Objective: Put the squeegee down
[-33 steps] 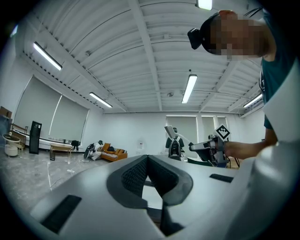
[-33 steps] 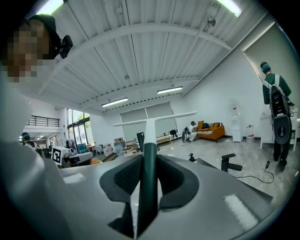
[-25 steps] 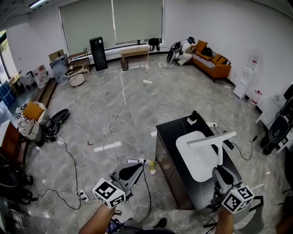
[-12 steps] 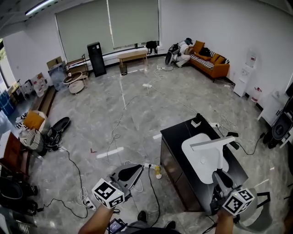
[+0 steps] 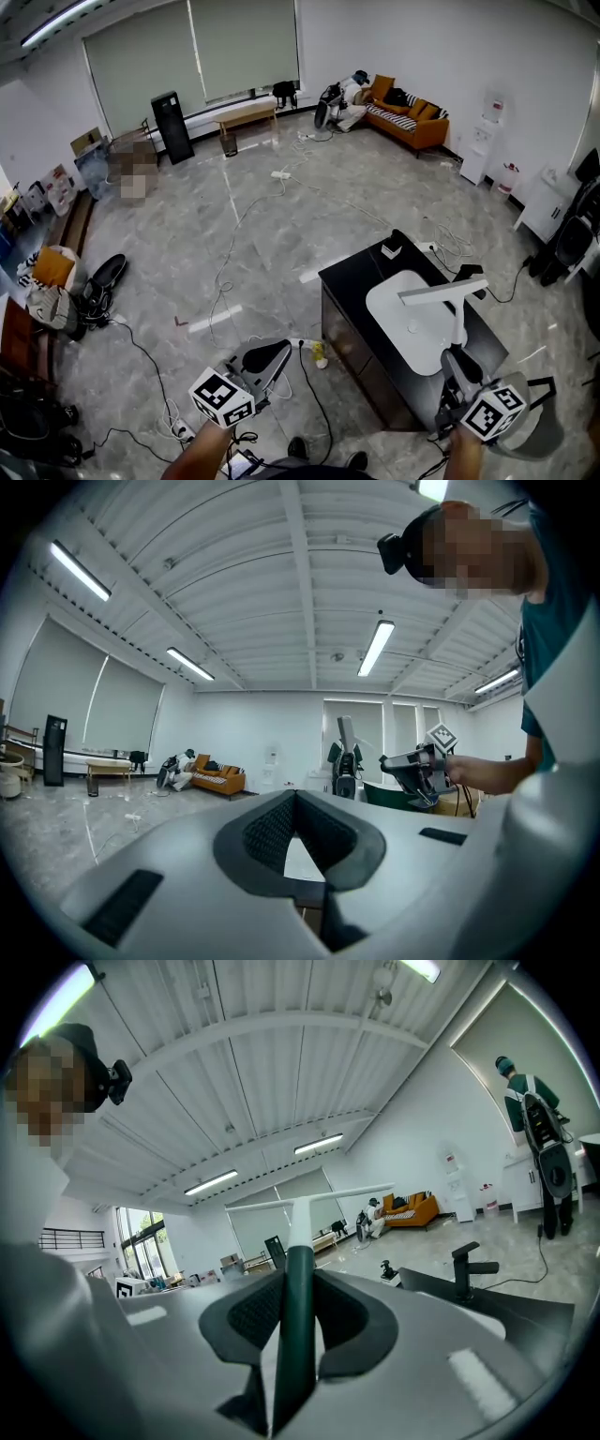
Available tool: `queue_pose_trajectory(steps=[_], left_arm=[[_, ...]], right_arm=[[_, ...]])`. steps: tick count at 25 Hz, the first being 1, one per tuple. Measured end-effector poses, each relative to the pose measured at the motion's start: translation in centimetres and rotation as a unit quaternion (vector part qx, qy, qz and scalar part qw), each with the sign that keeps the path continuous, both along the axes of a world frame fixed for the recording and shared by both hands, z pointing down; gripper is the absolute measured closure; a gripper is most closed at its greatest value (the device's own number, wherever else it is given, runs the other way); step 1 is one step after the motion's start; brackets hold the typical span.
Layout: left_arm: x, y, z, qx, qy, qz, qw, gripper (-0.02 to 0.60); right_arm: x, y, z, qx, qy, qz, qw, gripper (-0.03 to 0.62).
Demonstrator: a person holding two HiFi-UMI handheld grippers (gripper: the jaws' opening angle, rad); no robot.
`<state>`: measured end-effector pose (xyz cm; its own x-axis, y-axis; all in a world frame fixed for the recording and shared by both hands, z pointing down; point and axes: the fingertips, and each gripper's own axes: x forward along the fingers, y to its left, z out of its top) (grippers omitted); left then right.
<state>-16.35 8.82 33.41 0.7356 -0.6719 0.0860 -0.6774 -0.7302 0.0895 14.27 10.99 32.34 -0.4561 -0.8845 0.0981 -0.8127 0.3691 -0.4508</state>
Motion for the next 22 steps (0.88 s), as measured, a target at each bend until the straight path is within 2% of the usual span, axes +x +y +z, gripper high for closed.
queue_pose_trajectory(steps=[8,12,17,22], left_arm=[[-2.1,-3.1,-1.2,0.017,0.012,0.017,0.9996,0.577],[-3.3,-5.0,-0.2,0.010,0.021,0.003,0.9997,0.577],[-2.1,-7.9,0.9,-0.005,0.025,-0.020,0.9995,0.577],[0.3,-10.3,0.7,-0.003,0.015,-0.049,0.9987,0.577]], right_arm=[[-3.4,-2.6,-1.3,0.017,0.009,0.006,1.000,0.493],[-4.7,-4.1,-0.8,0.011,0.010,-0.007,1.000,0.493],[-2.8,-8.6,0.5,-0.008,0.008,-0.021,1.000,0.493],[-0.8,-13.7,0.7,-0.006,-0.002,-0.057,0.998,0.493]])
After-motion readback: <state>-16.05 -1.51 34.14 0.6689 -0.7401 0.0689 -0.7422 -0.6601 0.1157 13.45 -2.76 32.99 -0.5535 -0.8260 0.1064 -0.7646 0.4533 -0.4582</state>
